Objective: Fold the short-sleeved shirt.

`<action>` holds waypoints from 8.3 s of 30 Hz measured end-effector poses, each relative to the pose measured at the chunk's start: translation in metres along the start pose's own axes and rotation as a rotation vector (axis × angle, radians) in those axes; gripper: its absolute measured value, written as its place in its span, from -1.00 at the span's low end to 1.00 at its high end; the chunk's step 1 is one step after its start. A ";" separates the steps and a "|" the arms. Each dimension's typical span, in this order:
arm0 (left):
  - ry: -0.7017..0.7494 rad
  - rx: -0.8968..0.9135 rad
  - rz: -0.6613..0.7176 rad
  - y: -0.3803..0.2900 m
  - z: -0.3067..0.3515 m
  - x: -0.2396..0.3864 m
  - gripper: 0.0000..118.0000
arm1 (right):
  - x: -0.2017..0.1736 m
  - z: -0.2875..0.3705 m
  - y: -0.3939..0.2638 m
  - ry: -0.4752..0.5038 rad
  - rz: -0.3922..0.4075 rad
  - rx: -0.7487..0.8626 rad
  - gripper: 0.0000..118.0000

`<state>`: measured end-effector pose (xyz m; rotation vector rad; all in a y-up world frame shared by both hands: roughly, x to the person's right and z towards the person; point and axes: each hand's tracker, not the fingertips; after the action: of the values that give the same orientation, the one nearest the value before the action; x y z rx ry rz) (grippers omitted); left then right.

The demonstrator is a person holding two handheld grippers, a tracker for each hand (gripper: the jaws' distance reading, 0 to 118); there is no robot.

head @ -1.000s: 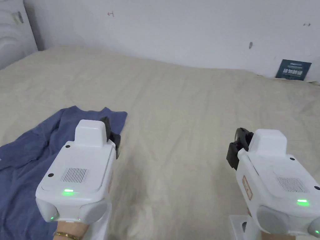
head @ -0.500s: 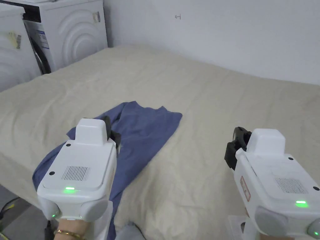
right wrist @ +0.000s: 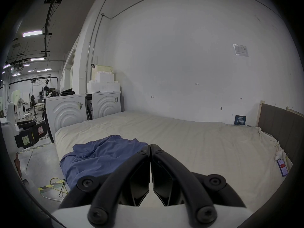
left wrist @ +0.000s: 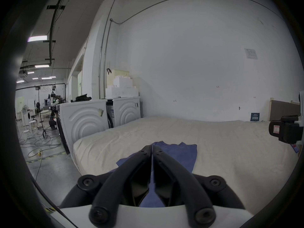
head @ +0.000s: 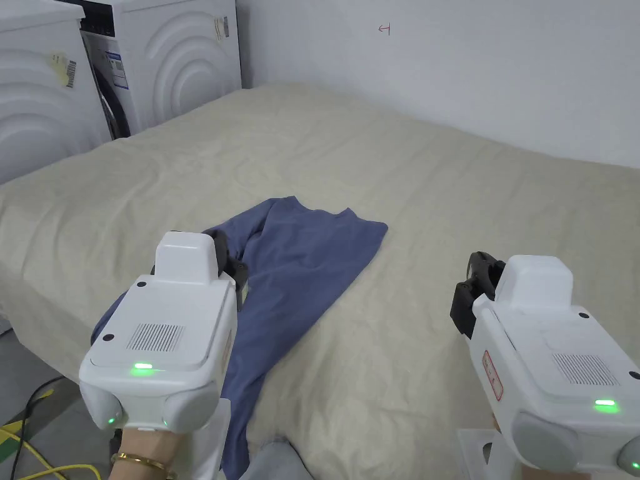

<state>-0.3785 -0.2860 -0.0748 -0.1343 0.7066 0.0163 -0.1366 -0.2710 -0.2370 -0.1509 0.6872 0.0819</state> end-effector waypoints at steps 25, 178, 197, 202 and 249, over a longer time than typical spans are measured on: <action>-0.155 -0.400 0.017 0.028 -0.246 0.035 1.00 | 0.018 -0.057 -0.005 -0.019 -0.004 -0.069 -1.00; -0.498 -0.043 -0.051 0.000 -0.005 0.157 -1.00 | 0.144 0.155 -0.023 -0.503 -0.126 -0.008 -1.00; -0.490 -0.037 -0.035 0.002 -0.012 0.153 -1.00 | 0.250 0.113 0.016 -0.531 -0.197 -0.286 0.49; -0.494 -0.051 -0.034 0.003 -0.013 0.157 -1.00 | 0.296 0.089 -0.001 -0.538 -0.294 -0.465 0.68; -0.495 -0.544 0.055 0.025 -0.189 0.185 1.00 | 0.352 0.080 -0.086 -0.629 -0.445 -0.722 -0.94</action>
<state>-0.3616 -0.2913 -0.3393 -0.6098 0.1955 0.2870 0.1952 -0.3338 -0.3911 -0.9255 -0.0422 -0.0547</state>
